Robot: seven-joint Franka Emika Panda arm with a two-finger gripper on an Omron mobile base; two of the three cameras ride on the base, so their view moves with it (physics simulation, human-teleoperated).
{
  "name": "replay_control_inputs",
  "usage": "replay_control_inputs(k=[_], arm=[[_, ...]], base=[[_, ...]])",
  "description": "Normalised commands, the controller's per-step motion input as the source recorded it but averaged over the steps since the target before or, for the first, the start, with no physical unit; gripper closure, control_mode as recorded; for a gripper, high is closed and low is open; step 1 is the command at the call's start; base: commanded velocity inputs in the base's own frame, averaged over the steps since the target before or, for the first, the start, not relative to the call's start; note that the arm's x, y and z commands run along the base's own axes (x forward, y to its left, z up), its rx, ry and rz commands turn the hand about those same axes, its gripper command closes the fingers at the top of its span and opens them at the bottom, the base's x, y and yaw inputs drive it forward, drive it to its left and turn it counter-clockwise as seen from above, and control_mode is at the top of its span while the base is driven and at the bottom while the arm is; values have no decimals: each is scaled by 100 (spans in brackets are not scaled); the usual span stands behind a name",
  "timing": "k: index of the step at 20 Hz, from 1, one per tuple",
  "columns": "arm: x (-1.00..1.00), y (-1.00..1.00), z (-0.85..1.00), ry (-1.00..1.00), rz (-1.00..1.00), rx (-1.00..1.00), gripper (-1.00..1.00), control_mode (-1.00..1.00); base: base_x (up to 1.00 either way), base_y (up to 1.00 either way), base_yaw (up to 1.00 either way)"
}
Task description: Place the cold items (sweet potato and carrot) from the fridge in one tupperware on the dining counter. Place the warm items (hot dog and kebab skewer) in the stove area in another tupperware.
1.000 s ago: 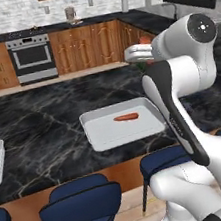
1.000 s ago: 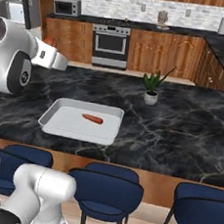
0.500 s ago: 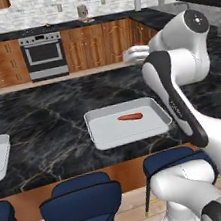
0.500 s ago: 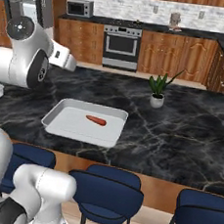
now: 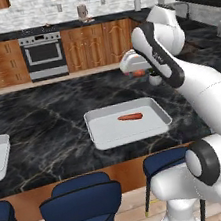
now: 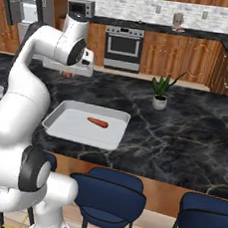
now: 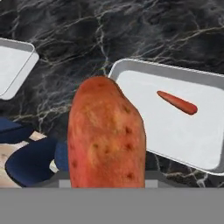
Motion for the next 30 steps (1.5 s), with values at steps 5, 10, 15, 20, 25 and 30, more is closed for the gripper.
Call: replay_control_inputs(k=[5,10,15,20,25,30], arm=[[34,0,-50,3,47,-8,100,-100],[16,0,-48,0,44,-6,100,-100],[13,9,-45,0,18,-13,100,-100],[6,14,-60,0,9,-9,100,-100],[7,12,-50,0,3,-4,100,-100],[39,5,-38,0,0,0,100,-100]], base=[[0,0,0],[0,0,0],[0,0,0],[0,0,0],[0,0,0],[0,0,0]])
